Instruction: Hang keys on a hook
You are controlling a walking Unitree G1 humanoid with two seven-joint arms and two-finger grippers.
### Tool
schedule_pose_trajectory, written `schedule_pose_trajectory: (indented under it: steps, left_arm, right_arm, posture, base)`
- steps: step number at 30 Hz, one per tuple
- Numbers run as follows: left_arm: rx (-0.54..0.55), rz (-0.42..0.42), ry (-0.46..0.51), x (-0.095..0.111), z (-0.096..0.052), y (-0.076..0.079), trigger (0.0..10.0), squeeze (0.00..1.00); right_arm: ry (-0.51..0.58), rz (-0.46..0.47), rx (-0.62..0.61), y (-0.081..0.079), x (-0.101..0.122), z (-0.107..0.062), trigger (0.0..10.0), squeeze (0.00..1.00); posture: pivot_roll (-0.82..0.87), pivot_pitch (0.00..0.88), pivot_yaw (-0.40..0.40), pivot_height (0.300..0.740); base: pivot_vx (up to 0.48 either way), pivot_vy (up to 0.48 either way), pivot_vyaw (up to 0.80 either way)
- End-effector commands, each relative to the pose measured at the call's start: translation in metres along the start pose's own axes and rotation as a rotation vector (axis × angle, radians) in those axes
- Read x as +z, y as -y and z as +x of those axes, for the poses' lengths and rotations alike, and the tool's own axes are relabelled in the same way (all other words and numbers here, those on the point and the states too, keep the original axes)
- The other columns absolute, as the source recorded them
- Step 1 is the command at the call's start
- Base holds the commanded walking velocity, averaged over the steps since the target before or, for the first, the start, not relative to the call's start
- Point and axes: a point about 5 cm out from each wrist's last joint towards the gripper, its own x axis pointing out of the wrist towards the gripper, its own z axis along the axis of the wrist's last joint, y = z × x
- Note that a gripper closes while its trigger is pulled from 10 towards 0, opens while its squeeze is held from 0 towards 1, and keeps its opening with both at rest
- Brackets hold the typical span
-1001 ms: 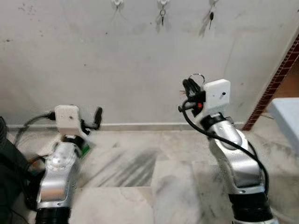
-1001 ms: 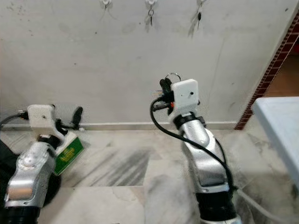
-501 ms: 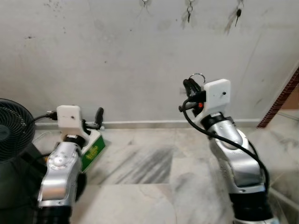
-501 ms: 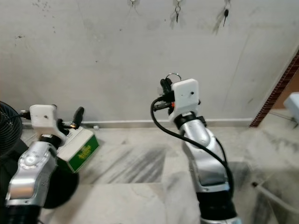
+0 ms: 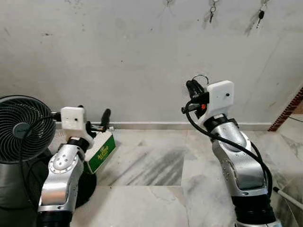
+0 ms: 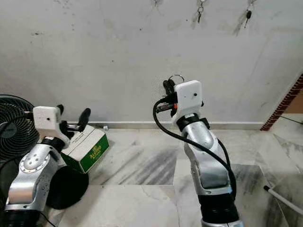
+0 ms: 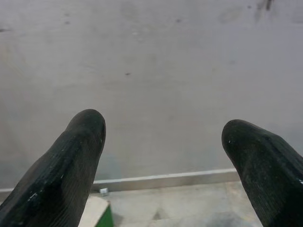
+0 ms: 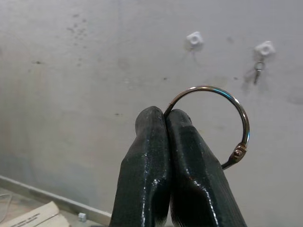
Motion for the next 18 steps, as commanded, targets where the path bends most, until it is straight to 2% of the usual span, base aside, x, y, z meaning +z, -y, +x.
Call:
schedule_pose_trajectory:
  steps: [1,18]
  left_arm:
    - [0.001,0.007,0.011,0.0041,-0.0003,-0.0013,10.0,0.00]
    - [0.001,0.007,0.011,0.0041,-0.0003,-0.0013,10.0,0.00]
  right_arm:
    - [0.007,0.001,0.000,0.0007,0.0020,0.0001,10.0,0.00]
    - [0.007,0.001,0.000,0.0007,0.0020,0.0001,10.0,0.00]
  posture:
    - [0.00,0.063,0.053,0.740]
    - [0.00,0.063,0.053,0.740]
  base:
    - [0.000,0.000,0.00]
    - [0.000,0.000,0.00]
